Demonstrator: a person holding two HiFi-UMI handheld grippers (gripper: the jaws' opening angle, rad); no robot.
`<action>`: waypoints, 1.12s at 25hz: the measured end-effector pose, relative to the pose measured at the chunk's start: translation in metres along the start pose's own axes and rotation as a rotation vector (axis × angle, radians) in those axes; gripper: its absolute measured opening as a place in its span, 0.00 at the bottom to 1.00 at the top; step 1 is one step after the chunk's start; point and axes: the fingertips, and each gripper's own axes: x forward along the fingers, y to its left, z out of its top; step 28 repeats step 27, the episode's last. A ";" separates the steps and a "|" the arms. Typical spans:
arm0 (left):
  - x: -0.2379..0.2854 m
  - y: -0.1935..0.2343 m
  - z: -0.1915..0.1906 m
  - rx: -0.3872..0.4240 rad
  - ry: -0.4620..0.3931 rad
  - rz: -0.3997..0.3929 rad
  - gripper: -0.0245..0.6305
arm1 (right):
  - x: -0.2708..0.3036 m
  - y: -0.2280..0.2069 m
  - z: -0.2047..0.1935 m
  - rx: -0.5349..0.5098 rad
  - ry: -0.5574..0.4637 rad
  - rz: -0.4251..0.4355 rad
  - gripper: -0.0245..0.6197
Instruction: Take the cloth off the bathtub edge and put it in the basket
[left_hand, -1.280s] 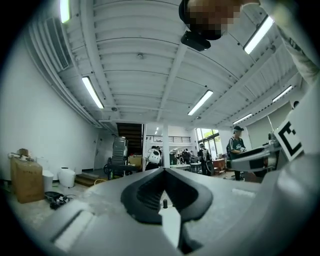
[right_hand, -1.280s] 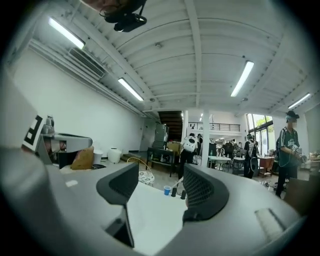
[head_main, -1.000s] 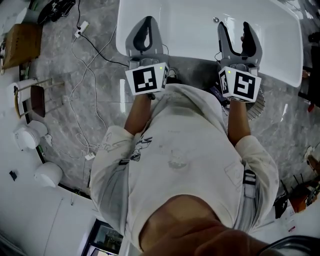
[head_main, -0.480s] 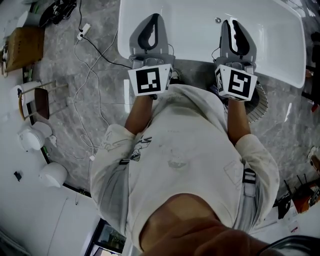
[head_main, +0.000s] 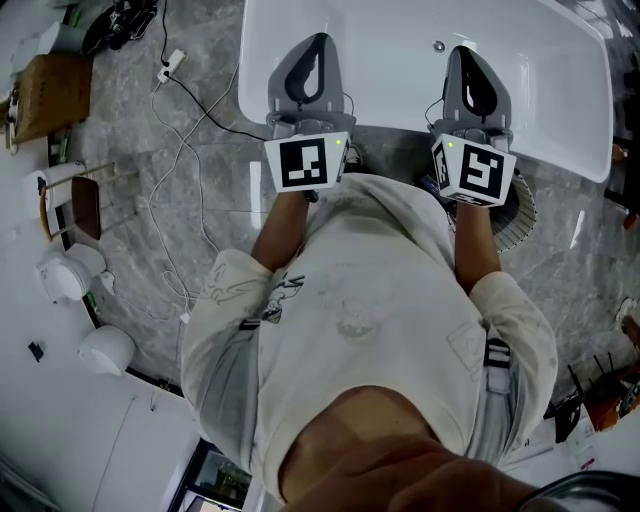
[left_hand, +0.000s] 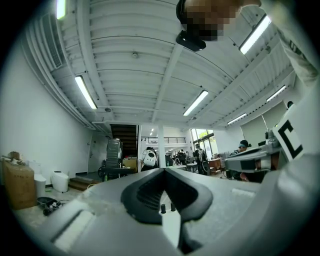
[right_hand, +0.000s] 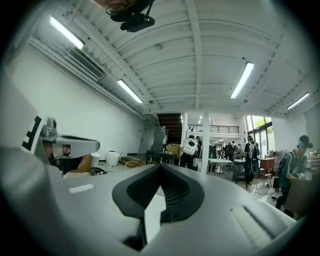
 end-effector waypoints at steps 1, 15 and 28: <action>0.000 0.000 0.000 0.000 0.001 -0.001 0.04 | -0.001 -0.001 0.001 -0.001 -0.008 -0.002 0.04; 0.004 0.003 -0.003 -0.001 0.003 -0.017 0.04 | 0.006 0.001 -0.003 -0.016 0.007 -0.011 0.04; 0.006 -0.001 -0.002 -0.002 -0.003 -0.027 0.04 | 0.005 -0.002 -0.003 -0.016 0.004 -0.025 0.04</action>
